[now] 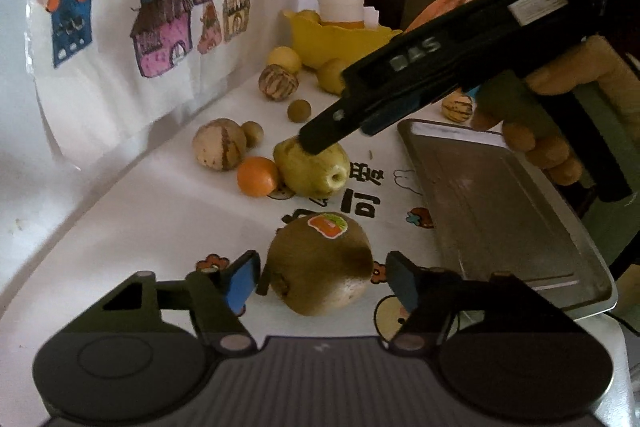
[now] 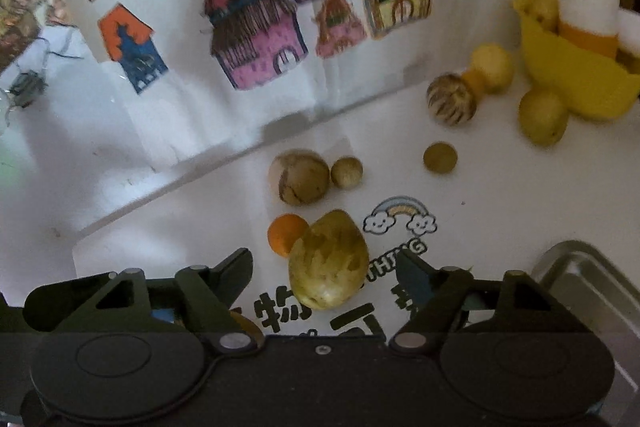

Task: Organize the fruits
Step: 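Reach the right gripper to the green pear and grasp it, then grasp the kiwi with the left gripper while the right gripper carries the pear to the tray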

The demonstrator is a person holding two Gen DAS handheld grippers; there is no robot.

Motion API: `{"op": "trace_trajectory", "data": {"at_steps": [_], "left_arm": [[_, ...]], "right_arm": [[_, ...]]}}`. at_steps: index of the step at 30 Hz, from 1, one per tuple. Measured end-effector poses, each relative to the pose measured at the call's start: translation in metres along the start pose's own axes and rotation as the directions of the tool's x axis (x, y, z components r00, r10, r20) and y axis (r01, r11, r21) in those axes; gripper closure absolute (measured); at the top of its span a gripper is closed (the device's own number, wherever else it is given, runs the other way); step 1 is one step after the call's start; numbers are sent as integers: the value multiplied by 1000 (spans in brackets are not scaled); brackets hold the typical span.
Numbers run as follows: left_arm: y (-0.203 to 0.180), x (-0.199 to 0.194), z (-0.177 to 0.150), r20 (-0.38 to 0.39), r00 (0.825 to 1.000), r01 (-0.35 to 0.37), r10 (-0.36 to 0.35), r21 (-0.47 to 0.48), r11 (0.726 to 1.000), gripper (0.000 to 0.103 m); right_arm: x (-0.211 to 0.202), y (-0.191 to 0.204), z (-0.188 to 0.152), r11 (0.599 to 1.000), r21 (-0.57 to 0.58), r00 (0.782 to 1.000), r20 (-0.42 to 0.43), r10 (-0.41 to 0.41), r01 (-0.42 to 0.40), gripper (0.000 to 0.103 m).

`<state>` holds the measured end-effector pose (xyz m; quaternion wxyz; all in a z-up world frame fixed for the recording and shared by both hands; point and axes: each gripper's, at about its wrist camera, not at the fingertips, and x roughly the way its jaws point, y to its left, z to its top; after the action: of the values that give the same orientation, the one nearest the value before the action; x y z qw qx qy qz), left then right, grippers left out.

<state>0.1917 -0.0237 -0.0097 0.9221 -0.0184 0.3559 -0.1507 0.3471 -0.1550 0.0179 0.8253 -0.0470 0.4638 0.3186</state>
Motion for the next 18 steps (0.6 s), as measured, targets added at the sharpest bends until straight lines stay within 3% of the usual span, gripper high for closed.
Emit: {"op": "trace_trajectory", "data": {"at_steps": [5, 13, 18], "left_arm": [[3, 7, 0, -15, 1000, 6, -6, -29, 1000, 38], [9, 11, 3, -19, 999, 35, -36, -52, 998, 40], [11, 9, 1, -17, 999, 43, -44, -51, 998, 41]], "right_arm": [[19, -5, -1, 999, 39, 999, -37, 26, -25, 24], [34, -14, -3, 994, 104, 997, -62, 51, -44, 43], [37, -19, -4, 987, 144, 994, -69, 79, -68, 48]]}}
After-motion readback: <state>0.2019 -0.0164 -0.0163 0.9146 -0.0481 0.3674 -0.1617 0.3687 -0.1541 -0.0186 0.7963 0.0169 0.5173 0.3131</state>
